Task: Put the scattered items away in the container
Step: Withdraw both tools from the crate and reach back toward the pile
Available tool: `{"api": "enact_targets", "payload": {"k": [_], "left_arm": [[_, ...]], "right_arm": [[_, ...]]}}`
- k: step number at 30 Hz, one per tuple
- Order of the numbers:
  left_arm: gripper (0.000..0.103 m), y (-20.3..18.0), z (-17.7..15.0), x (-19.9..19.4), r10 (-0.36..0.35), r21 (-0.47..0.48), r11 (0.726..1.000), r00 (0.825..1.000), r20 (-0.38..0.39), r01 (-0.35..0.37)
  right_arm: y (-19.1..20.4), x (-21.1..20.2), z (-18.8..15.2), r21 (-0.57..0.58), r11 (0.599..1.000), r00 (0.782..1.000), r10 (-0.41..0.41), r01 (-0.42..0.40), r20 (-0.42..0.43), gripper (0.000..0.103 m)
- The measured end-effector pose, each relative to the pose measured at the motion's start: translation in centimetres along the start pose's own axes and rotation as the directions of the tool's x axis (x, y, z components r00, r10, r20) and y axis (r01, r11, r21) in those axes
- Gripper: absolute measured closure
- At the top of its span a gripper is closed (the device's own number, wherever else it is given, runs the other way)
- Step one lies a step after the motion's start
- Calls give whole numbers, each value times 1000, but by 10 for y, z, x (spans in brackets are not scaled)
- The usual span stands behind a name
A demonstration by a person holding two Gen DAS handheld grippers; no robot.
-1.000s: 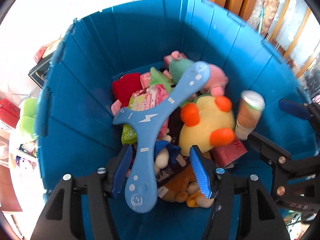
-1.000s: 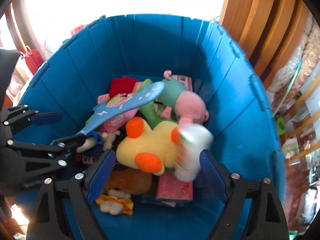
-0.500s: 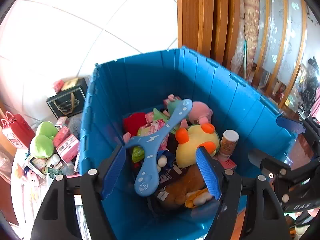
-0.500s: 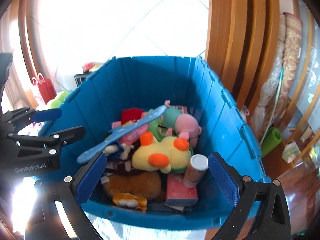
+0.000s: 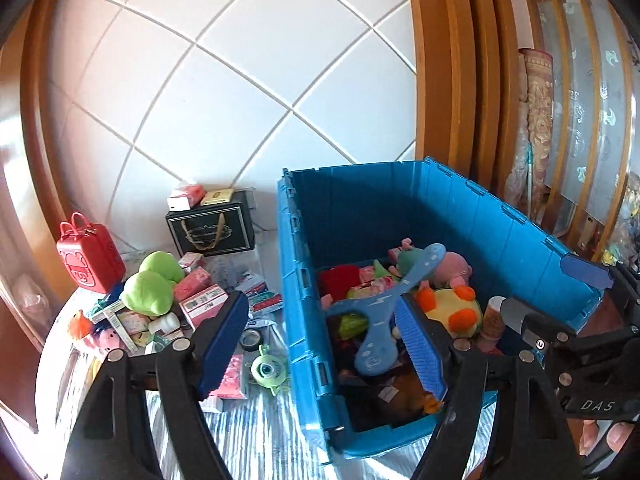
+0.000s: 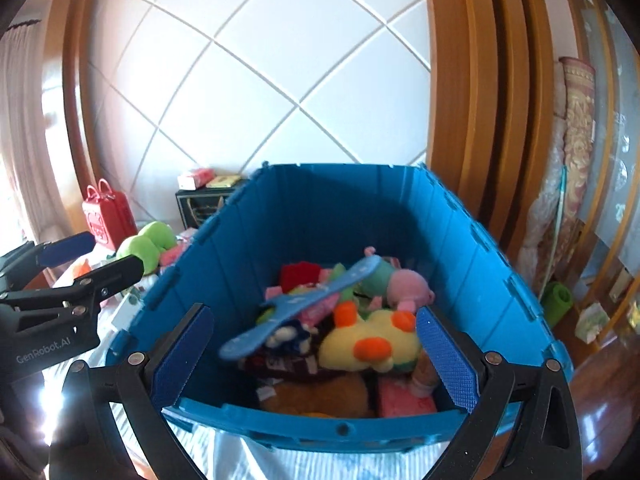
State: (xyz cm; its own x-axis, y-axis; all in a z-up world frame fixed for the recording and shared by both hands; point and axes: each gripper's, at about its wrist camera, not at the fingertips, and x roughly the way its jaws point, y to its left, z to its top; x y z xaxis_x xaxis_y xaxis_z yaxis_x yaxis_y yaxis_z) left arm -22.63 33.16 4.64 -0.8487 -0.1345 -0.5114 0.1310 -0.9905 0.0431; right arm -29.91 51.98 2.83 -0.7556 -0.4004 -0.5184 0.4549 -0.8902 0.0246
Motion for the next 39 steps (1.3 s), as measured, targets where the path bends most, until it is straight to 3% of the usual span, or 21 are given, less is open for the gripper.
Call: {"api": "enact_targets", "payload": {"k": [10,16,20,23,29,36,39], "left_arm": [[28,114,-25,-26,61,-101,993,997,43,-56],[28,205,-47,-42,90,-129,988,993,70,-80],[28,270,-63,-42,130,-153,981,990,52,-121],[28,307,-77,-26,145,-162,976,989,5,-142],[28,354,-113,20,121,-205,968,986,-115,-143],[28,357,-155,90,104,-201,967,961,-255,-157],[28,347,-172,123,89,-191,969,942,-325,-157]], "right_arm": [[107,1,12,-97,994,998,49,-45,42,0],[190,8,16,-112,992,996,64,-57,66,0],[246,20,13,-109,988,991,116,-108,70,0],[278,35,4,-87,988,990,132,-127,57,0],[311,81,-21,-55,991,991,122,-125,-61,0],[324,150,-58,-60,990,977,114,-127,-181,0],[324,187,-82,-60,988,955,122,-144,-270,0]]}}
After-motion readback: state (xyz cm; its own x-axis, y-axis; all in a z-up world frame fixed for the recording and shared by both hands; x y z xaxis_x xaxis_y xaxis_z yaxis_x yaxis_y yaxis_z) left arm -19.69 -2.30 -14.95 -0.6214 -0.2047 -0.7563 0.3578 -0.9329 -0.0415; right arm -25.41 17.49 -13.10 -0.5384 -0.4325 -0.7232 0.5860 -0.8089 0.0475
